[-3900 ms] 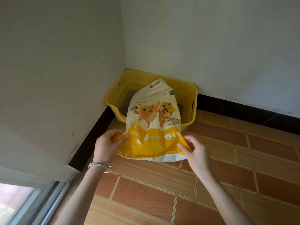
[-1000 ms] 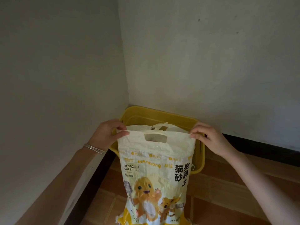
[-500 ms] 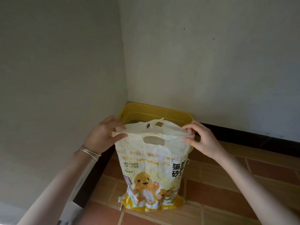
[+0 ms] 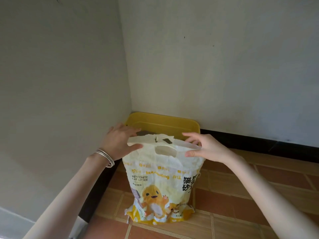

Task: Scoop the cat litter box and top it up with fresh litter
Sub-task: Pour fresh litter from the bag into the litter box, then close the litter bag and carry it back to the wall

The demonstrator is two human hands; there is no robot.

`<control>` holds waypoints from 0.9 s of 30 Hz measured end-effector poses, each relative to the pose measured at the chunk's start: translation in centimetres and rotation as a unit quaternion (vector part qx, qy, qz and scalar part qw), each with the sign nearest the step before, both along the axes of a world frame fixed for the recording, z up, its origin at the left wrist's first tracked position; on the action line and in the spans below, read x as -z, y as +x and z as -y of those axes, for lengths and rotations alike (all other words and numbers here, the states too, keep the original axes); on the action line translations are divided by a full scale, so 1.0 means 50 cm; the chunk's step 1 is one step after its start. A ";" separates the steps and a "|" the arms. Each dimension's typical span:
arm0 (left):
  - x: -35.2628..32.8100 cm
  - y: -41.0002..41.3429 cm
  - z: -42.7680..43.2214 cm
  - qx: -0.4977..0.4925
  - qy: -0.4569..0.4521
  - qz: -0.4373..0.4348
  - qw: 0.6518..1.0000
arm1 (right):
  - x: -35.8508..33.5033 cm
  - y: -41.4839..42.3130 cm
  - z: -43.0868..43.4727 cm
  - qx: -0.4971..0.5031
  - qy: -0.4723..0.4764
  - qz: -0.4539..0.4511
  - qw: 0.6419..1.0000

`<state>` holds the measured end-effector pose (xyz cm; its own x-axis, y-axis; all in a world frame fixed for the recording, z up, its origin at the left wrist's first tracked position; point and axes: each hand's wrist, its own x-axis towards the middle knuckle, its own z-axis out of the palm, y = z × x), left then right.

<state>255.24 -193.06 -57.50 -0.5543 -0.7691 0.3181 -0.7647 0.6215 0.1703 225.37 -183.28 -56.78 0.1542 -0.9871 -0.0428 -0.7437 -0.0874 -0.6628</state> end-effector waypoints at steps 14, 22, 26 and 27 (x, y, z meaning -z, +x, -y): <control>0.002 -0.026 0.028 -0.023 0.179 -0.181 0.967 | 0.018 0.016 0.053 0.056 -0.086 0.083 0.991; -0.150 -0.014 0.024 -0.060 0.344 -0.148 0.925 | -0.117 0.018 0.058 0.080 0.033 0.105 0.991; -0.282 -0.008 -0.003 -0.065 0.385 -0.134 0.911 | -0.255 0.020 0.038 0.079 0.070 0.099 0.989; -0.320 -0.008 -0.008 -0.064 0.390 -0.135 0.909 | -0.295 0.020 0.033 0.081 0.075 0.103 0.989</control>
<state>254.83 -192.65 -41.50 -0.4277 -0.8714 -0.2402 -0.6873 0.1409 0.7125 226.39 -184.93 -42.05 0.0150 -0.9847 -0.1739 -0.5886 0.1319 -0.7976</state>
